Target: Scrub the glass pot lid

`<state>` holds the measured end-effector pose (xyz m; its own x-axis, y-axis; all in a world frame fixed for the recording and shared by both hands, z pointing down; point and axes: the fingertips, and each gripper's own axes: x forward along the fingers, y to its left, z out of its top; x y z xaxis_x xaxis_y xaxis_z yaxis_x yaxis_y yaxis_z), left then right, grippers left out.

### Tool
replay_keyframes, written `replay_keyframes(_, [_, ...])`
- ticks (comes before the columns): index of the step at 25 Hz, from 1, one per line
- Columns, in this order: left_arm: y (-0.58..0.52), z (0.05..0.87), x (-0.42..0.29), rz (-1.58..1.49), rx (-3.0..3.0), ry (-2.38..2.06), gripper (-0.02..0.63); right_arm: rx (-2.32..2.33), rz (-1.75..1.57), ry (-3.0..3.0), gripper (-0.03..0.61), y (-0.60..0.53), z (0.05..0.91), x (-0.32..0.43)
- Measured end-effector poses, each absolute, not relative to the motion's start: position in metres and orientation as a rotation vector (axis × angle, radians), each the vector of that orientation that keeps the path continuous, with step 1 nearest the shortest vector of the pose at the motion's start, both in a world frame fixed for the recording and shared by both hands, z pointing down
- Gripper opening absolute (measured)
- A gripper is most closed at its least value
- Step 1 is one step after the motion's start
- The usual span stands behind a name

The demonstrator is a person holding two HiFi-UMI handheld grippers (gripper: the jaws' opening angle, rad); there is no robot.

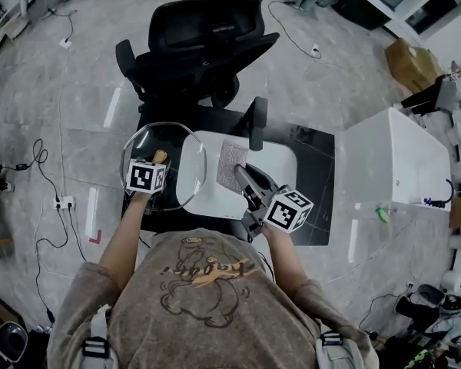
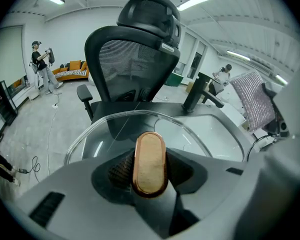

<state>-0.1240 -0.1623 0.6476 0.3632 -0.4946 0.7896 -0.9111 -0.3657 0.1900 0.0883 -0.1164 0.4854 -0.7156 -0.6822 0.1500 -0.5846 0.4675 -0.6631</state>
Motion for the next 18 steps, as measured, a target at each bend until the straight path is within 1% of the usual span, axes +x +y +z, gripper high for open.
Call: replay_keyframes(18, [-0.166, 0.671, -0.121, 0.946, 2.014, -1.269, 0.184, -1.134, -1.092, 2.584, 0.081, -0.117, 0.492, 0.090])
